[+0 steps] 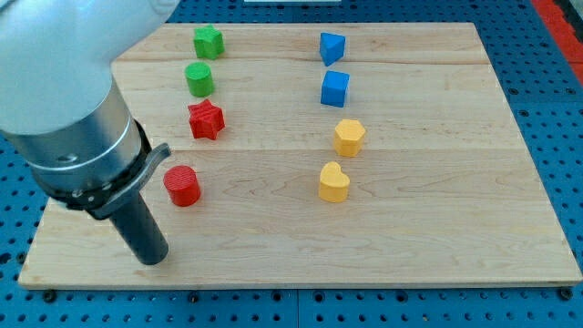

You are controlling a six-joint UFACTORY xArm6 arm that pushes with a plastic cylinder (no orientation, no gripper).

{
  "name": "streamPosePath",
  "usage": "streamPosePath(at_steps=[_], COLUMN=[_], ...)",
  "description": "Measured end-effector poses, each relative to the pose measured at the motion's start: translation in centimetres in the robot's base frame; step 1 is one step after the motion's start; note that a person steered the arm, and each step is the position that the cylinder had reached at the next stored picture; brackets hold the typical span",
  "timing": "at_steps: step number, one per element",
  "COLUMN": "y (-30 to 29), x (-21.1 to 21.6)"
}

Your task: Push the red circle towards the red star

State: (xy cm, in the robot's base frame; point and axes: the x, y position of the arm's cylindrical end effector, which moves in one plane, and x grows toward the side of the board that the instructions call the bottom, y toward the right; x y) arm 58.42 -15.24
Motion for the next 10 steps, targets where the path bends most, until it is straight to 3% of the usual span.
streamPosePath(at_steps=[3,7,9,10], y=[0.0,-3.2,-2.3,3.7], x=[-6.4,-8.0,-3.3,-3.1])
